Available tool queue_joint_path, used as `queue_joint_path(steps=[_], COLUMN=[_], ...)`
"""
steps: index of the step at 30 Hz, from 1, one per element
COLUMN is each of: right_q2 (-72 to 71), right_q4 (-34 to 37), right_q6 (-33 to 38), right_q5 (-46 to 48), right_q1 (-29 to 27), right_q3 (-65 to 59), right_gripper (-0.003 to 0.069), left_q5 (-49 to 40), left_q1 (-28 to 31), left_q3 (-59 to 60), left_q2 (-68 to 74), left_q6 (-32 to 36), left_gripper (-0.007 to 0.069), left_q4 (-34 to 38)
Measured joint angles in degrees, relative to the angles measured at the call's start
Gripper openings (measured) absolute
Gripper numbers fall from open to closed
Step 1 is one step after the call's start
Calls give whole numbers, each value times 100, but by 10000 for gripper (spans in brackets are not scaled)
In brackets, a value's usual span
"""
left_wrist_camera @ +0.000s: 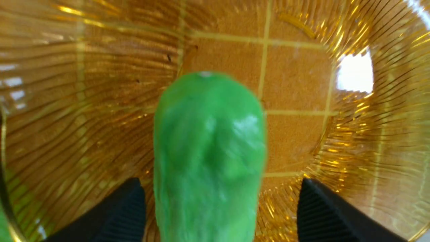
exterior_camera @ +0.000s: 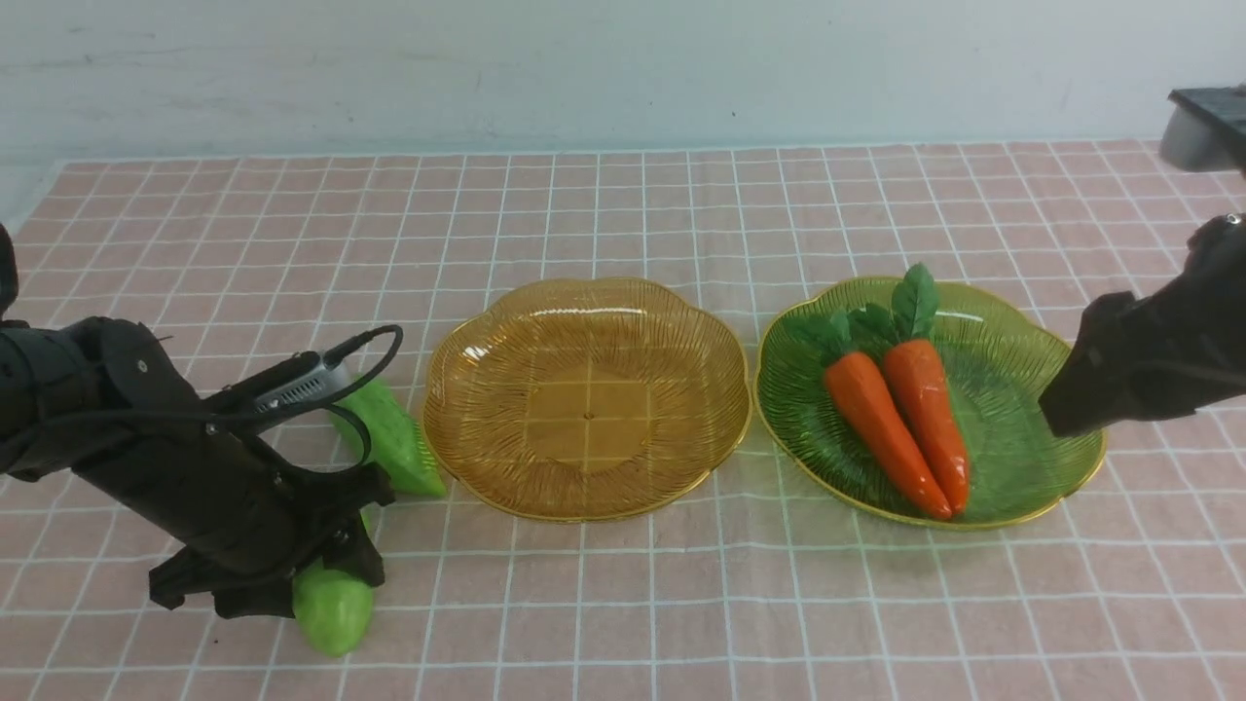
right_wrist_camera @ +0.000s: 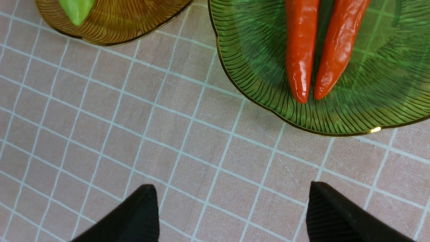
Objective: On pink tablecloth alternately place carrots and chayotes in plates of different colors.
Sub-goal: 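Pick up the cucumber and place it on the yellow plate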
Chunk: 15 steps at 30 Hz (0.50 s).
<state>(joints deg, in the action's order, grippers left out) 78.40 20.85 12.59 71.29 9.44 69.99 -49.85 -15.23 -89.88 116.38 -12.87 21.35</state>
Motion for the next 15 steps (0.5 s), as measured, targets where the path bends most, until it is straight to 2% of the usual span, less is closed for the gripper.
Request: queue_joint_path(steps=[5,9,12,15], right_q2=[0,0,0,0], right_q4=[0,-5,-5,-6], right_q6=[0,13,13,13], right_q5=[0,0,0,0], right_q1=[0,0,0,0], right_q3=[0,0,0,0], right_gripper=[535,535,535,535], left_q5=[-790,-1428,-1485,-1113], left_q1=[492,857,858,815], left_q3=[-586,-712,-717,-724], left_q2=[0,22,183,501], left_q6=[-572,-1416,-1959,-2103], left_gripper=[556,528,499,478], left_q4=[-431,-1480,-1828,-1874])
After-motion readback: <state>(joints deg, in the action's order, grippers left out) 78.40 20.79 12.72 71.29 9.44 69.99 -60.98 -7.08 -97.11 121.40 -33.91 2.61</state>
